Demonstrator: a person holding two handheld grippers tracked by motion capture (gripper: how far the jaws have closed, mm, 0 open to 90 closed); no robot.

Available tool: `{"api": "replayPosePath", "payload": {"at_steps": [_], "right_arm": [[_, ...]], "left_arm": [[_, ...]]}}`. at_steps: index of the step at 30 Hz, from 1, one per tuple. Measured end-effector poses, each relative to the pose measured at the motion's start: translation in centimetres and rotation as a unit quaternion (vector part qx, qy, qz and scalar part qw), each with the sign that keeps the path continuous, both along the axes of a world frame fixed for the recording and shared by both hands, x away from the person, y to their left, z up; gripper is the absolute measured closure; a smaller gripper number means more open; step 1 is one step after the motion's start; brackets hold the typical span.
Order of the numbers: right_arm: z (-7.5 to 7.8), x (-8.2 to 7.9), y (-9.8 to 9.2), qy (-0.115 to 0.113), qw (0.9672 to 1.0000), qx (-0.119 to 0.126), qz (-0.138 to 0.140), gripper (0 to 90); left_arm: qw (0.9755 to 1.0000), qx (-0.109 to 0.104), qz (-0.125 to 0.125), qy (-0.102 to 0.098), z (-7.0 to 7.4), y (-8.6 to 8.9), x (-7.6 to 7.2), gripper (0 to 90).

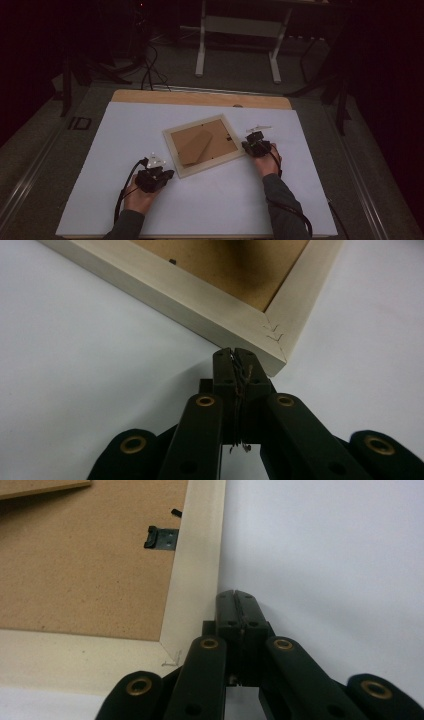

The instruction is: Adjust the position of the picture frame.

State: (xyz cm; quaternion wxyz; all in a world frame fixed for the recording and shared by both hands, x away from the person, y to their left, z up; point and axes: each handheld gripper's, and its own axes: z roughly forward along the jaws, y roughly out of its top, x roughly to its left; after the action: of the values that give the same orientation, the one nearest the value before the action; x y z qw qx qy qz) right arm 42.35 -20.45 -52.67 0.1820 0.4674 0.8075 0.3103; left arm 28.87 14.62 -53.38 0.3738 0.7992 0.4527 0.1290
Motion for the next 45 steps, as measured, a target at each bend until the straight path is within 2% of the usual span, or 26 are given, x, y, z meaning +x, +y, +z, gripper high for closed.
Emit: {"api": "replayPosePath", "payload": {"at_steps": [8, 11, 18, 30, 39, 45], "right_arm": [[-0.1, -0.8, 0.0, 0.005, 0.9999, 0.011, -0.005, 90.0], [-0.1, -1.2, 0.1, 0.006, 0.9999, 0.013, -0.005, 90.0], [-0.1, -1.9, 0.3, 0.007, 0.9999, 0.013, -0.005, 90.0], [-0.1, -3.2, 0.4, 0.010, 0.9997, 0.020, -0.010, 90.0], [-0.2, -3.8, 0.2, 0.014, 0.9995, 0.026, -0.015, 90.0], [-0.1, -4.5, -0.1, 0.018, 0.9996, 0.024, -0.005, 90.0]], "left_arm": [[0.9999, 0.004, 0.010, 0.008, -0.2, 0.1, 0.3, 88.9], [0.9997, 0.016, 0.017, 0.010, -0.3, 0.2, 0.4, 89.2], [0.9997, 0.016, 0.017, 0.009, -0.3, 0.3, 0.4, 89.4], [0.9991, 0.020, 0.037, 0.007, -0.3, 0.4, 0.4, 90.0], [0.9992, 0.013, 0.035, 0.011, -0.3, 0.7, 0.5, 90.0], [0.9994, 0.013, 0.025, 0.020, -0.2, 1.0, 0.8, 90.0]]}}
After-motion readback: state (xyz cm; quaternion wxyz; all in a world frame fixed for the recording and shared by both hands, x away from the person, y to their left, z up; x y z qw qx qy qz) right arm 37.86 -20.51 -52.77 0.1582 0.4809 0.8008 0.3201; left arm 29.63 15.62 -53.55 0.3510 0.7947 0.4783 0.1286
